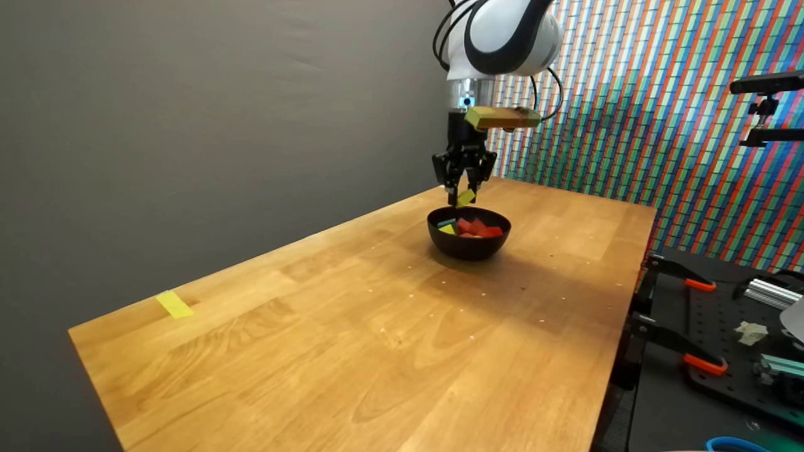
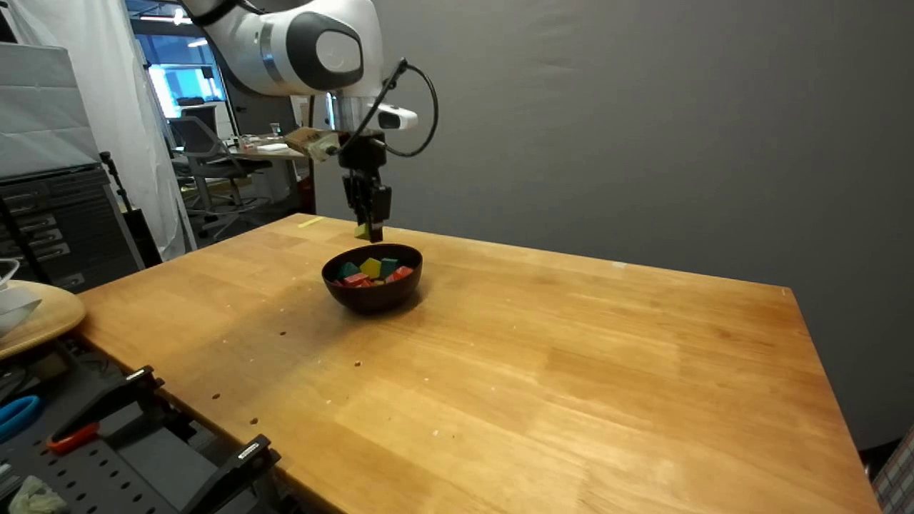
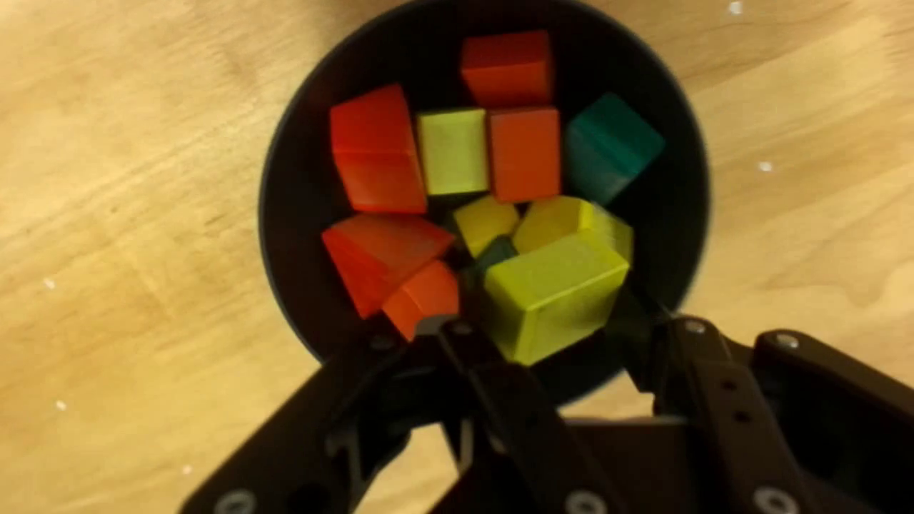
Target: Remove all the blocks from the black bowl and place them on the table
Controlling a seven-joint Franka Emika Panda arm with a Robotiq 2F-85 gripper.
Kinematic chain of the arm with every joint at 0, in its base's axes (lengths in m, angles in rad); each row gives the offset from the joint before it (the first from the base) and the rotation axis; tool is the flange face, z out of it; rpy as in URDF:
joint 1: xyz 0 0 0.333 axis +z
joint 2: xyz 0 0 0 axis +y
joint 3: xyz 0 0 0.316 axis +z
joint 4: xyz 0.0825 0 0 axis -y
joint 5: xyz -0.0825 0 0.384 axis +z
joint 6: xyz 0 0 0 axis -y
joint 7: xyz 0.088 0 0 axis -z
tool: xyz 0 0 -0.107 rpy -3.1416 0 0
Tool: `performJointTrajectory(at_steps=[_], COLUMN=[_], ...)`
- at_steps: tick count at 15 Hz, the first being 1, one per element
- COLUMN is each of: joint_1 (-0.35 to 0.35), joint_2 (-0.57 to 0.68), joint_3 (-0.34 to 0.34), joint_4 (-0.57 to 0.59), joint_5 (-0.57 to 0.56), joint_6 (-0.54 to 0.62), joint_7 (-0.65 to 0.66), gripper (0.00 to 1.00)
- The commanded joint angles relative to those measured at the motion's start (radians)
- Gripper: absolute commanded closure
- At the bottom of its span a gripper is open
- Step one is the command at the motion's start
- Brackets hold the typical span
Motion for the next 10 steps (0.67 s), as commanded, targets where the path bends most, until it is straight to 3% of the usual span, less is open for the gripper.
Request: performJointTrajectory(at_steps=[1,7,10], joint_1=[0.059,0.118,0.113], joint_2=[-0.136,0.057,0.17], joint_3=[0.062,0.196,0.185], joint_4=[-0.029,0.118,0.183], joint_5=[-0.039,0.019,0.012], joint_6=[-0.037,-0.112,-0.166], joint_7=[-0.031,-0.145,-0.185], gripper=[0.74,0.74,0.74])
